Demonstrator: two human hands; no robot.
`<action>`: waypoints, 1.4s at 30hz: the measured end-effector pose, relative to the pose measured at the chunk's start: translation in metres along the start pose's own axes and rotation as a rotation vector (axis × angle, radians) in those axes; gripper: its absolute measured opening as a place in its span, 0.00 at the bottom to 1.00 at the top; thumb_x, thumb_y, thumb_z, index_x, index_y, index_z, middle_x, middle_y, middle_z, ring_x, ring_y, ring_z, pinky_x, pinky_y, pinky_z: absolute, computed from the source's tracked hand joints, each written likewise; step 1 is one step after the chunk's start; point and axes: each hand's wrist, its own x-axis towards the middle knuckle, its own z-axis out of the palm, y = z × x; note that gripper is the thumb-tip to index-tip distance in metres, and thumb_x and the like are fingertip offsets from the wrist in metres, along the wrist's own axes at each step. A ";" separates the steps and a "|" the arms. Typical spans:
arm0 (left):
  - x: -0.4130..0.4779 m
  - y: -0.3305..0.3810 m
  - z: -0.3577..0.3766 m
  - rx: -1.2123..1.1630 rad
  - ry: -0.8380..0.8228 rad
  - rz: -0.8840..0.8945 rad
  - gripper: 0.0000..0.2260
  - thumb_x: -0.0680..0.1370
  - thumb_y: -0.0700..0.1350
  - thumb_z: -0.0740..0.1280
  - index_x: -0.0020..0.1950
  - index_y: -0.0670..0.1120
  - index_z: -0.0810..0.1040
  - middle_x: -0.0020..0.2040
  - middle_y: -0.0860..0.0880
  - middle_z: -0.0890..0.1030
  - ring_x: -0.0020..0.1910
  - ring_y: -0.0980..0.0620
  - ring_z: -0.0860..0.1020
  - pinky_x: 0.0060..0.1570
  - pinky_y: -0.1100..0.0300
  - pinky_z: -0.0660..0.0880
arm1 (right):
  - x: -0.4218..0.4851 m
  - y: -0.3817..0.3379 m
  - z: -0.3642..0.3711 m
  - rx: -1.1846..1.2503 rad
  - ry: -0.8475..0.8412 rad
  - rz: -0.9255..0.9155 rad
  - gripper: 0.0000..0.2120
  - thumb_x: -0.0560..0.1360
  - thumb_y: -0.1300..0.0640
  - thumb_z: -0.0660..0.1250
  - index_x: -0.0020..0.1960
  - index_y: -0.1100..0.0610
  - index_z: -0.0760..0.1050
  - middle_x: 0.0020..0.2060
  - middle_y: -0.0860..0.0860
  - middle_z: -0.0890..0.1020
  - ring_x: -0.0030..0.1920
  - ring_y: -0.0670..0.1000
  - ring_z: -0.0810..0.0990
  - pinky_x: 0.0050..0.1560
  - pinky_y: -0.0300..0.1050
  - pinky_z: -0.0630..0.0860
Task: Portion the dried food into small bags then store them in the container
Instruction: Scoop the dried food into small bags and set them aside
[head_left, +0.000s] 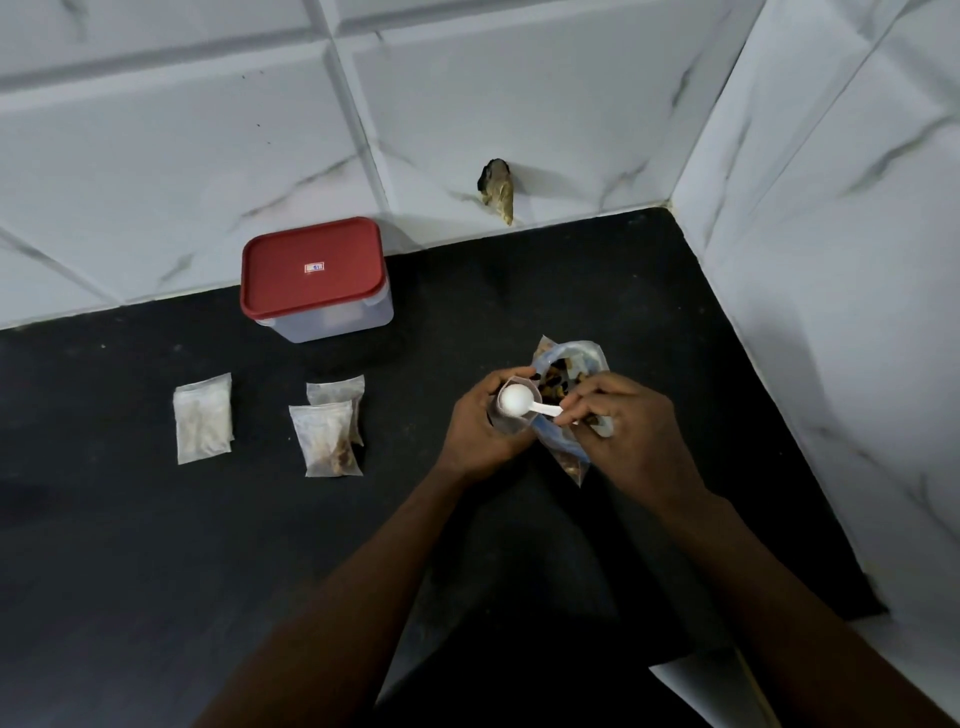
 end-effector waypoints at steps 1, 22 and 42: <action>0.000 0.000 0.000 -0.008 0.002 0.002 0.24 0.71 0.33 0.76 0.66 0.39 0.78 0.61 0.46 0.83 0.61 0.52 0.82 0.60 0.63 0.77 | -0.001 0.000 0.000 -0.007 0.014 0.005 0.08 0.69 0.70 0.77 0.44 0.59 0.85 0.46 0.50 0.84 0.47 0.42 0.82 0.53 0.31 0.76; -0.002 -0.001 0.001 -0.046 0.018 -0.002 0.21 0.72 0.30 0.75 0.64 0.38 0.78 0.60 0.46 0.82 0.60 0.53 0.81 0.58 0.63 0.78 | -0.014 0.005 0.005 0.017 0.089 0.055 0.08 0.70 0.67 0.78 0.46 0.57 0.85 0.45 0.48 0.84 0.47 0.40 0.82 0.53 0.34 0.77; -0.007 0.002 -0.004 -0.027 -0.013 -0.045 0.26 0.72 0.33 0.76 0.69 0.44 0.76 0.64 0.52 0.81 0.64 0.56 0.79 0.62 0.63 0.77 | -0.012 0.005 0.003 0.078 0.103 0.079 0.08 0.71 0.66 0.77 0.47 0.58 0.85 0.44 0.47 0.85 0.47 0.40 0.84 0.50 0.39 0.81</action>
